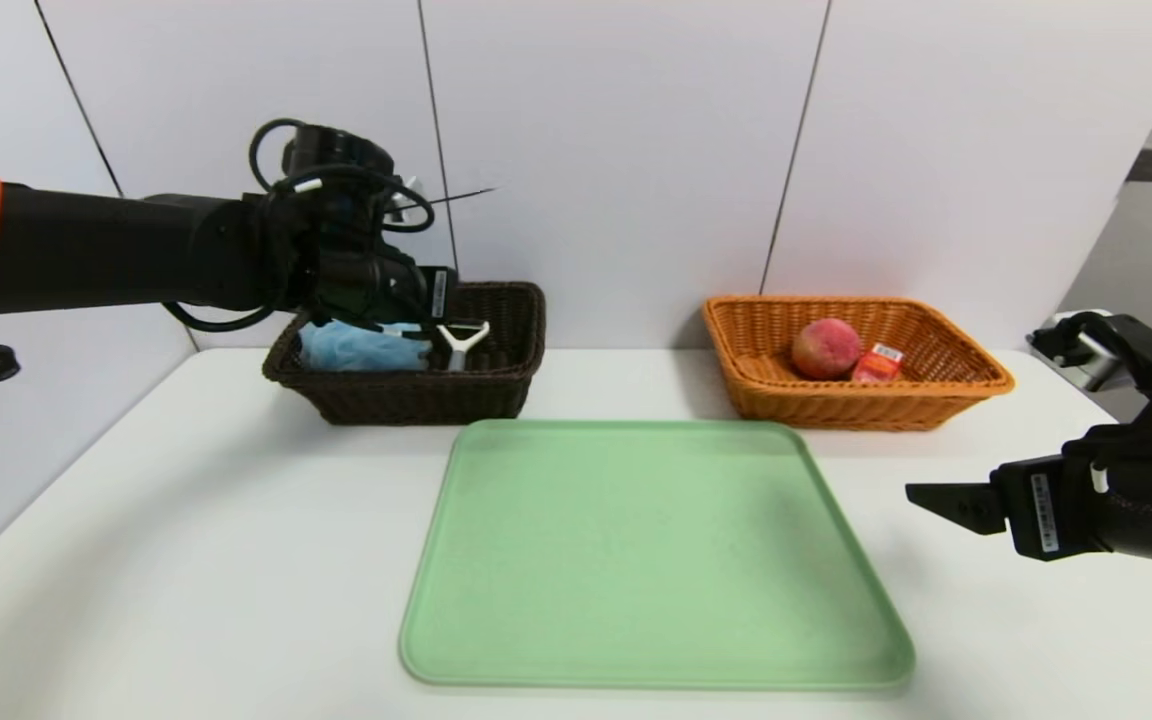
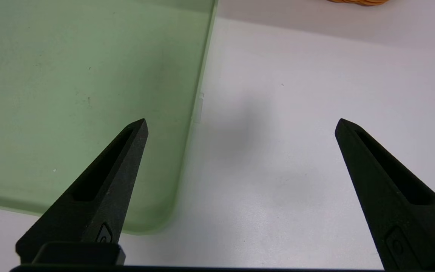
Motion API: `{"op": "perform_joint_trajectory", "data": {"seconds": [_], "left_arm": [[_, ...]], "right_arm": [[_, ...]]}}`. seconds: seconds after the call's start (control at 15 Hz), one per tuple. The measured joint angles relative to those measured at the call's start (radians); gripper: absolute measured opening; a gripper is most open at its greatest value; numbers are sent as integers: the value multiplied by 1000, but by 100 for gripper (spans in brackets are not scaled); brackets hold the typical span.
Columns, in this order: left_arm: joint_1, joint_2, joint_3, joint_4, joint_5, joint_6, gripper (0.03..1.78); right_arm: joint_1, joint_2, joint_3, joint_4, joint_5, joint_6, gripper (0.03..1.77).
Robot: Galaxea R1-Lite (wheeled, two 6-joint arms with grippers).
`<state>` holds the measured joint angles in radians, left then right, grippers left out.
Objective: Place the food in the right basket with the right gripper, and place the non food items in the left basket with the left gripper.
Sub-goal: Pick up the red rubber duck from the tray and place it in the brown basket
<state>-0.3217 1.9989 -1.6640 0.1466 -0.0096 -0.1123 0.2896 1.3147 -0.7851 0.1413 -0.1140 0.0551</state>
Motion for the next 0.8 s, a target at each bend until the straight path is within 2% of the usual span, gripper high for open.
{"op": "perform_joint_trajectory", "data": {"seconds": [0.2, 0.4, 0.67, 0.8], "left_arm": [[18, 69, -51, 46, 2, -4, 65], [26, 99, -67, 47, 2, -4, 63], [29, 110, -69, 47, 3, 1, 63], [28, 114, -76, 47, 3, 0, 87]], "right_arm": [[0, 10, -4, -8, -1, 0, 171], [0, 24, -5, -66, -4, -2, 171], [0, 32, -3, -68, -4, -3, 171], [0, 33, -3, -68, -4, -3, 171]]}}
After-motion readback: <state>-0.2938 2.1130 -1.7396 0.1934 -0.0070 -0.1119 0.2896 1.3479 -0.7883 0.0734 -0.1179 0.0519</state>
